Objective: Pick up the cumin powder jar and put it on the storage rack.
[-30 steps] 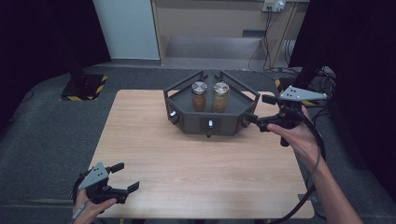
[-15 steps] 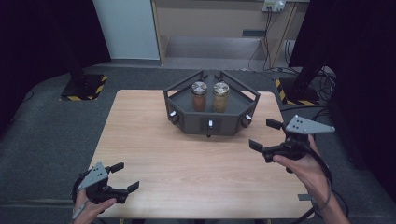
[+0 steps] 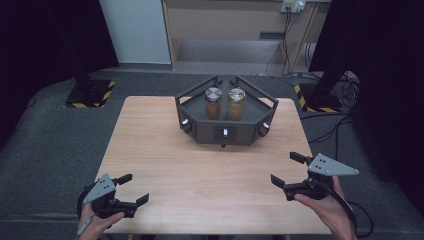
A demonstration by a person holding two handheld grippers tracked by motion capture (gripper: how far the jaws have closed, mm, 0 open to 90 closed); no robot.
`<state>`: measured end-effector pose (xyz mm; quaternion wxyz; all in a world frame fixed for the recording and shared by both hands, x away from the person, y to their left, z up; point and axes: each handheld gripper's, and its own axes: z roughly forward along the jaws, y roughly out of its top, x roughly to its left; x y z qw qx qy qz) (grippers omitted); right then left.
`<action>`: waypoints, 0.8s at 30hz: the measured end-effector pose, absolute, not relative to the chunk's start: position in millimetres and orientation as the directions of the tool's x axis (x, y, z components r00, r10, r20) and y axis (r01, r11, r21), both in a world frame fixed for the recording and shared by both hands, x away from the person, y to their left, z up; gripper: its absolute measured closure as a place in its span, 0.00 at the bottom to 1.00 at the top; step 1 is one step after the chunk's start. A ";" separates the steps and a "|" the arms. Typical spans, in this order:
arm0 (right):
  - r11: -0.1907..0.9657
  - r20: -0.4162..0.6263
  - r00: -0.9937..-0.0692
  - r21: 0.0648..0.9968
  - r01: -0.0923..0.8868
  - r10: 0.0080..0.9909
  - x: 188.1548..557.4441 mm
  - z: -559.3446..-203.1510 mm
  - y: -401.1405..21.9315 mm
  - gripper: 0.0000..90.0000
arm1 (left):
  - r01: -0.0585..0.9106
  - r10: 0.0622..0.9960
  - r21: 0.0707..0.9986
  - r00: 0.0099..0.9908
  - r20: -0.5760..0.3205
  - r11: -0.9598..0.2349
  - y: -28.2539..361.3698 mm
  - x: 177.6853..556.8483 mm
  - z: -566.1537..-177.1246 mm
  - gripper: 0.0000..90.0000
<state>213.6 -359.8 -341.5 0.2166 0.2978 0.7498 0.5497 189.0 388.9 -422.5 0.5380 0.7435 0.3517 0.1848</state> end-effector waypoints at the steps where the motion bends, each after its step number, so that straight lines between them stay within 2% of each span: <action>1: 0.217 0.000 -0.727 0.954 0.205 0.686 211.5 -343.9 -360.7 0.03 | 0.324 0.722 0.930 0.684 -0.104 -0.173 388.9 188.9 -422.6 0.03; 11: 0.195 -0.007 -0.717 0.964 0.180 0.697 194.9 -368.3 -365.0 0.03 | 0.320 0.725 0.932 0.681 -0.102 -0.170 389.0 188.1 -422.9 0.03; 24: 0.210 0.001 -0.685 0.952 0.225 0.728 186.3 -404.0 -364.9 0.03 | 0.306 0.737 0.937 0.671 -0.088 -0.167 388.5 184.7 -422.7 0.03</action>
